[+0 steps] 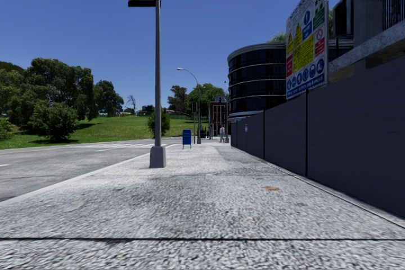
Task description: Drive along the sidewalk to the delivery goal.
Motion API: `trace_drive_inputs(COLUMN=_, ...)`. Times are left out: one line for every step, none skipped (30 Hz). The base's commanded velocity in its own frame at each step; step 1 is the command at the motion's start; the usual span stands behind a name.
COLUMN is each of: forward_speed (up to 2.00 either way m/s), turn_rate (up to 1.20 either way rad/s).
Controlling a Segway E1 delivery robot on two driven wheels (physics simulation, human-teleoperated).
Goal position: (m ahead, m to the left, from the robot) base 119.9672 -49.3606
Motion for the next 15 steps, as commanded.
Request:
trace_drive_inputs(forward_speed=2.0, turn_rate=0.0)
trace_drive_inputs(forward_speed=2.0, turn_rate=0.0)
trace_drive_inputs(forward_speed=2.0, turn_rate=0.0)
trace_drive_inputs(forward_speed=2.0, turn_rate=0.0)
trace_drive_inputs(forward_speed=2.0, turn_rate=0.0)
trace_drive_inputs(forward_speed=2.0, turn_rate=0.0)
trace_drive_inputs(forward_speed=2.0, turn_rate=0.0)
trace_drive_inputs(forward_speed=2.0, turn_rate=0.0)
trace_drive_inputs(forward_speed=2.0, turn_rate=0.0)
trace_drive_inputs(forward_speed=2.0, turn_rate=0.0)
trace_drive_inputs(forward_speed=2.0, turn_rate=0.0)
trace_drive_inputs(forward_speed=2.0, turn_rate=0.0)
trace_drive_inputs(forward_speed=2.0, turn_rate=0.0)
trace_drive_inputs(forward_speed=2.0, turn_rate=0.0)
trace_drive_inputs(forward_speed=2.0, turn_rate=0.0)
